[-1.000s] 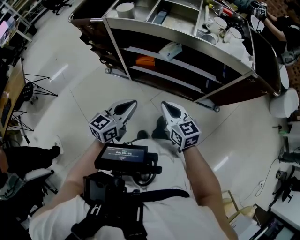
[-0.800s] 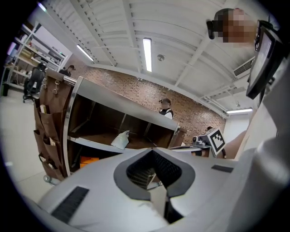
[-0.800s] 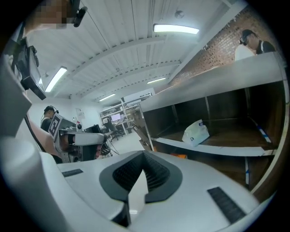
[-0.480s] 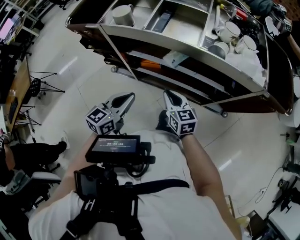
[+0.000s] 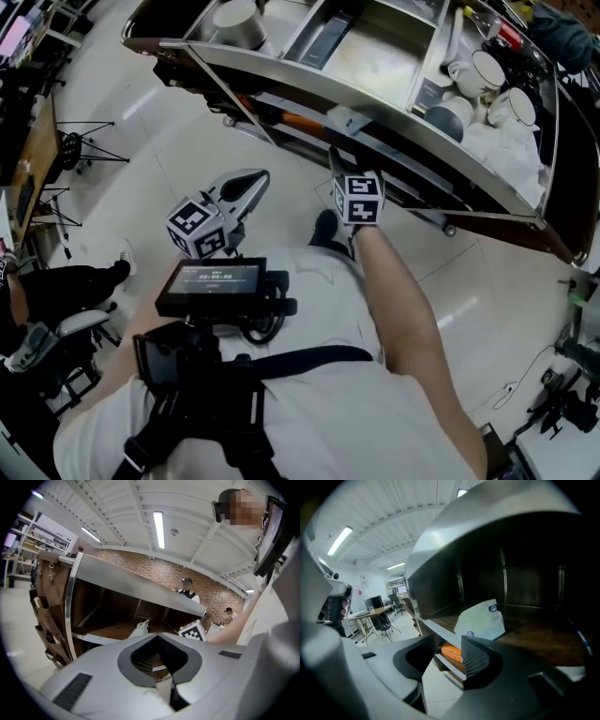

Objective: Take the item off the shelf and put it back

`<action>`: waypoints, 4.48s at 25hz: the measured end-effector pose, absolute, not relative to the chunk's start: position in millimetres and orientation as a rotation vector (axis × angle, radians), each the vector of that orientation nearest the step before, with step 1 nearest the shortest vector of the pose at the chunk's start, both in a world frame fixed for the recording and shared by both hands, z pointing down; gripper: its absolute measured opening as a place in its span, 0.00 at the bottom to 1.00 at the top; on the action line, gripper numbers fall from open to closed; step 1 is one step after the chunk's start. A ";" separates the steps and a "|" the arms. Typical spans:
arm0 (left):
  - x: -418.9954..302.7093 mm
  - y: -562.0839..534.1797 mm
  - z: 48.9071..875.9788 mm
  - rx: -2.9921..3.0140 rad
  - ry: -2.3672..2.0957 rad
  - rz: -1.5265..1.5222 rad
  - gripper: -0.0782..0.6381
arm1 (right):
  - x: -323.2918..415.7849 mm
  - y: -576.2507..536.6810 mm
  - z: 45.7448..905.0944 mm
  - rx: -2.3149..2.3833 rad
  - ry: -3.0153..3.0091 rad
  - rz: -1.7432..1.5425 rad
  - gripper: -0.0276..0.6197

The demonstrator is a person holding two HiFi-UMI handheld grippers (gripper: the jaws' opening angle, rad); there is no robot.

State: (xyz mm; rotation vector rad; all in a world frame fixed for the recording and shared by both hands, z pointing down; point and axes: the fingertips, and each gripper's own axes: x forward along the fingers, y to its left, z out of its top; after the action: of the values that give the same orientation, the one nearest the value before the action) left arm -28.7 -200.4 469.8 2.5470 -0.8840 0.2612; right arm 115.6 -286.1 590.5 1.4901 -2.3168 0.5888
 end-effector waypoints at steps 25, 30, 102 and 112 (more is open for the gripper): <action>-39.2 -201.3 484.1 2.466 -0.952 0.266 0.12 | 122.8 -361.2 630.8 1.440 -2.096 0.459 0.08; -41.8 -199.9 487.8 2.464 -0.957 0.271 0.12 | 117.2 -353.7 615.3 1.402 -2.172 0.414 0.05; -63.4 -104.6 396.8 2.753 -0.810 0.122 0.12 | 18.5 -106.8 373.2 1.022 -2.845 0.101 0.06; -60.9 -106.5 397.1 2.759 -0.797 0.121 0.12 | 20.4 -109.2 373.6 1.038 -2.844 0.108 0.06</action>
State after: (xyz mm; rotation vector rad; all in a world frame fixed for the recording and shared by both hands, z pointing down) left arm -60.9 -106.5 397.1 2.7595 -0.7971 0.1211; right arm 20.4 -109.2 373.6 1.0375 -2.8437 0.1085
